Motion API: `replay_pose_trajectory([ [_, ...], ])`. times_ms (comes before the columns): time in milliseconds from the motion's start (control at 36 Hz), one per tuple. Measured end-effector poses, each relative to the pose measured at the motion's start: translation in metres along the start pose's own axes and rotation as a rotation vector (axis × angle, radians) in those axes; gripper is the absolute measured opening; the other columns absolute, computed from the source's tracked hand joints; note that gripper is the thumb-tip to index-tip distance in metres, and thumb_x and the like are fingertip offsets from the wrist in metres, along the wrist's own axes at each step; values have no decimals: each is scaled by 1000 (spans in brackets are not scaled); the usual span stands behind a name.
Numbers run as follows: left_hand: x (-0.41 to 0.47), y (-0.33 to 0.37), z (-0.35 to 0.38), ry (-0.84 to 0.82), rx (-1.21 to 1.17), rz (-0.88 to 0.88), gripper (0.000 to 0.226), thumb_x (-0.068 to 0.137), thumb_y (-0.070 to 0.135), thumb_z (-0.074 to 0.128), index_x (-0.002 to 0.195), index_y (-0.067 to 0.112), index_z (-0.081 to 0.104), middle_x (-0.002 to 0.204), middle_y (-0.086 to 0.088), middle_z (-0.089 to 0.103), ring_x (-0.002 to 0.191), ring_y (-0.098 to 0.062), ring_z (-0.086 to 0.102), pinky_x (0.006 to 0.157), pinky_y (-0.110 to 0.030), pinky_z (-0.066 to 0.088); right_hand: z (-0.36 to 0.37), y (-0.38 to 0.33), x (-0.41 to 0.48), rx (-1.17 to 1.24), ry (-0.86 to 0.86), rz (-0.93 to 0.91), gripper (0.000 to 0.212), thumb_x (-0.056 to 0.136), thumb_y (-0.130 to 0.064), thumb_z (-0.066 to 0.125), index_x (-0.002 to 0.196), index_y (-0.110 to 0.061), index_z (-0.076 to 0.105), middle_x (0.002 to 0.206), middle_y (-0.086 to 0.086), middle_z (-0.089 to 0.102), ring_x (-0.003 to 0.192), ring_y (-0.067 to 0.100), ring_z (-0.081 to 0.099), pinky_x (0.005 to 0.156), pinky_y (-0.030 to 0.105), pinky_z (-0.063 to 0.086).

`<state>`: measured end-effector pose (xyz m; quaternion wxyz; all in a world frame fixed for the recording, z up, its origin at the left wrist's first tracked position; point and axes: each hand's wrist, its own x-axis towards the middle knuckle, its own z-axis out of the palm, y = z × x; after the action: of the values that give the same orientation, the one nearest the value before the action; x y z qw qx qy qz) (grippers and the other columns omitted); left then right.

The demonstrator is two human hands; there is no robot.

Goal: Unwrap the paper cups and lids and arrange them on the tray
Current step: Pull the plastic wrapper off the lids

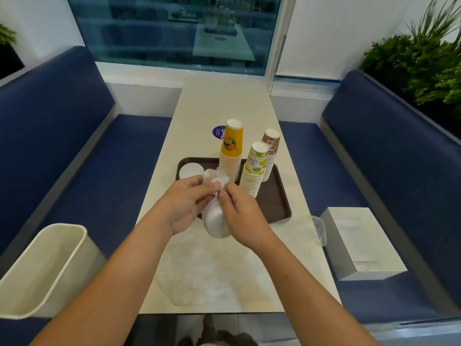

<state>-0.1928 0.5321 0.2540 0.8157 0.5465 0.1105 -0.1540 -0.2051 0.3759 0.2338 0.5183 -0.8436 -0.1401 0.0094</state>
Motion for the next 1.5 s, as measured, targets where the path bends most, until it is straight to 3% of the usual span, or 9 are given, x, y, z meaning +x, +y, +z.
replay_pose_trajectory([
  [139, -1, 1, 1, 49, 37, -31, 8, 95, 1, 69, 98, 4, 75, 78, -4, 72, 75, -12, 62, 69, -19, 58, 1, 3, -7, -213, 38, -125, 22, 109, -25, 42, 89, -18, 49, 82, -5, 52, 74, 12, 46, 66, 32, 37],
  [333, 1, -22, 19, 315, 473, 230, 8, 94, 18, 73, 89, 19, 79, 73, 8, 72, 69, -6, 62, 58, -20, 47, -12, 13, -7, -560, -42, -247, 30, 107, -36, 29, 103, -18, 54, 92, -1, 54, 79, 22, 51, 69, 49, 48],
  [556, 5, -24, 41, 250, 544, 318, 10, 89, 13, 81, 92, 22, 76, 86, 7, 76, 83, -10, 74, 62, -30, 59, -47, 29, 5, 35, -52, 159, 29, 107, -35, 49, 91, -14, 60, 84, -3, 62, 70, 3, 50, 63, 24, 40],
  [694, 6, -26, 69, 167, 422, 251, 16, 92, 9, 77, 106, 18, 78, 91, 0, 79, 84, -14, 76, 54, -26, 55, -78, 48, 2, 71, -24, 89, 23, 107, -25, 50, 88, -16, 57, 81, -2, 61, 70, 4, 49, 64, 26, 41],
  [917, 19, -40, 106, 187, 481, 272, 23, 88, 7, 80, 100, 27, 79, 100, 1, 79, 96, -23, 76, 74, -48, 65, -117, 63, -8, 56, -88, 26, 18, 109, -26, 49, 94, -16, 55, 85, -3, 61, 74, 9, 51, 68, 31, 44],
  [1000, 18, -43, 117, 176, 556, 306, 24, 90, 8, 77, 104, 28, 76, 101, 11, 78, 94, -9, 75, 78, -33, 63, -124, 66, -14, 113, -67, 55, 19, 107, -33, 53, 97, -18, 58, 91, 0, 65, 84, 18, 59, 75, 35, 49],
  [1139, 16, -53, 133, 176, 641, 345, 11, 92, 10, 76, 98, 19, 76, 85, 5, 74, 72, -4, 65, 56, -18, 51, -131, 73, -7, 358, -106, 371, 25, 103, -48, 52, 105, -30, 69, 105, -2, 73, 102, 19, 69, 96, 47, 56],
  [1361, 17, -63, 131, 366, 617, 355, 22, 84, 5, 80, 77, 20, 66, 67, 2, 69, 59, -12, 60, 58, -33, 54, -131, 73, 1, 340, 70, 362, 29, 108, -27, 50, 91, -10, 65, 80, 2, 67, 74, 14, 59, 73, 34, 51],
  [1500, 12, -68, 125, 299, 481, 322, 23, 89, -1, 74, 104, 17, 74, 84, 0, 75, 66, -9, 67, 65, -25, 56, -130, 74, 17, 414, 166, 427, 28, 109, -25, 47, 89, -10, 61, 77, 5, 62, 61, 11, 56, 65, 31, 53],
])
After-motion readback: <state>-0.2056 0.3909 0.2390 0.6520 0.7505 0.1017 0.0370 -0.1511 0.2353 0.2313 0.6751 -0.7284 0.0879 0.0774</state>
